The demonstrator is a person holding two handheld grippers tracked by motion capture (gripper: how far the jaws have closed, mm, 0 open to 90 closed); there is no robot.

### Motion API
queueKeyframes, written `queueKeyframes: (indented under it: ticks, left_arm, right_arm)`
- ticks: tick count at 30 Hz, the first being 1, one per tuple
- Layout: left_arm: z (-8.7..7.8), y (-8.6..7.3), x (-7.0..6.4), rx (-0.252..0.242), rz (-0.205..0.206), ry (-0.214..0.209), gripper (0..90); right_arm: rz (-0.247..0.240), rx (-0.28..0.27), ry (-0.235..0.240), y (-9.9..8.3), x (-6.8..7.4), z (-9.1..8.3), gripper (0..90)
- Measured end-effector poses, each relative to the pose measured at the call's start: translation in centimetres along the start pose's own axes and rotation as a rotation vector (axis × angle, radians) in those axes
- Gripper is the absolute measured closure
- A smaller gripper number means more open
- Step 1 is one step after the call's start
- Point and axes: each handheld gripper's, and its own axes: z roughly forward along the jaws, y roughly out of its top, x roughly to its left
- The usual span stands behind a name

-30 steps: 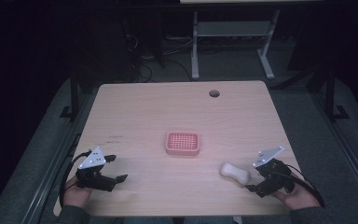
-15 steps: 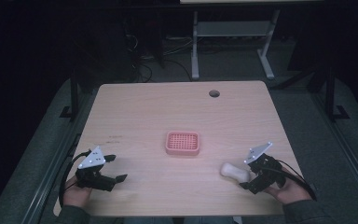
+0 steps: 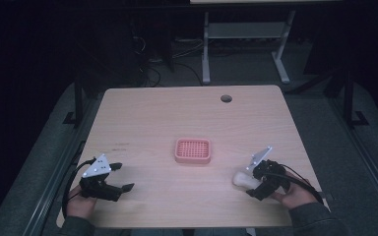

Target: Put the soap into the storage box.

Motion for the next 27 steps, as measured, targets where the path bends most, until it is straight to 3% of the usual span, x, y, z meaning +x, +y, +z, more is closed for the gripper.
queueKeyframes:
  ticks: [10, 21, 27]
  left_arm:
    - [-0.1, 0.0, 0.0, -0.004, -0.007, -0.002, 14.8]
    - [-0.1, 0.0, 0.0, -0.005, -0.008, -0.001, 14.8]
    - [-0.1, 0.0, 0.0, -0.005, -0.008, -0.001, 14.8]
  right_arm:
    - [-0.04, 0.07, 0.002, 1.7, -0.1, 1.2, 32.0]
    - [-0.031, 0.106, 0.01, 2.0, -0.4, 1.7, 44.6]
    - [-0.043, 0.121, 0.011, 2.3, -0.3, 1.9, 46.9]
